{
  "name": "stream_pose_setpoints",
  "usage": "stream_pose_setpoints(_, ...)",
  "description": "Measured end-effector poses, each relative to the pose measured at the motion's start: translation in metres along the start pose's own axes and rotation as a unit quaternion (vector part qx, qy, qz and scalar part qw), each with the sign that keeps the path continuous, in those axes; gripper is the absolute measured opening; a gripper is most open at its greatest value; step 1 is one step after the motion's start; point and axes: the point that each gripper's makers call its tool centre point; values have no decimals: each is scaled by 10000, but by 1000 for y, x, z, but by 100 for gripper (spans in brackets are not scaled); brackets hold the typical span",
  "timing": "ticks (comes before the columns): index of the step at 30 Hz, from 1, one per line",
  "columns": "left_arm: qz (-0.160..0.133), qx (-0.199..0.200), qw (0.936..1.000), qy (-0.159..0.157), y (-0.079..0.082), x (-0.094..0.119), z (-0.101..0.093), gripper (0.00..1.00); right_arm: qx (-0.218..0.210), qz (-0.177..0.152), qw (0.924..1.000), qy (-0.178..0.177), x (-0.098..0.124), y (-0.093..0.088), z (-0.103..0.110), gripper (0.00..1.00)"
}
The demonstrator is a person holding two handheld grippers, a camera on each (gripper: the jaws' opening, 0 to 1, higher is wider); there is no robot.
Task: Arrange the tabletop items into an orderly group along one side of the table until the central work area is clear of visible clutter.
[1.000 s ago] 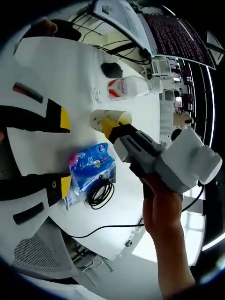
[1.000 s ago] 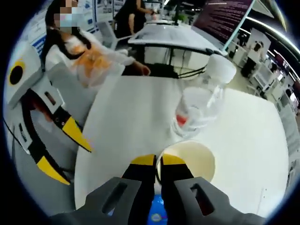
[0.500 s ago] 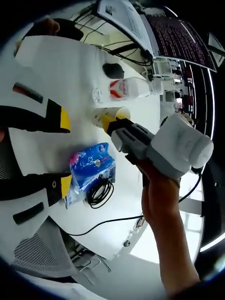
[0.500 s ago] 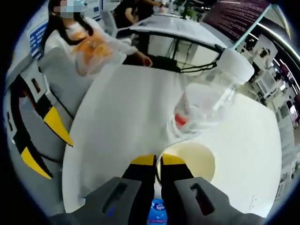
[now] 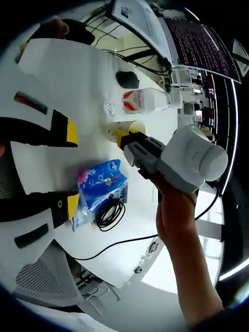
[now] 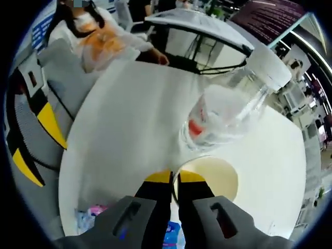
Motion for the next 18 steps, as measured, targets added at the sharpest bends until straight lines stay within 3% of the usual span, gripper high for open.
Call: stream_pose_setpoints(18,-17,53,10000,25,0,1,2,32,15,93,9997,-210,2,-2,-7,8)
Point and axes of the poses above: the point that each gripper's makers call its tool centre point, and the gripper's own axes: x roughly backward along the fingers, z roughly to its left, y roughly out of its top, and after that the axes turned 1 degree about -z, right-handed
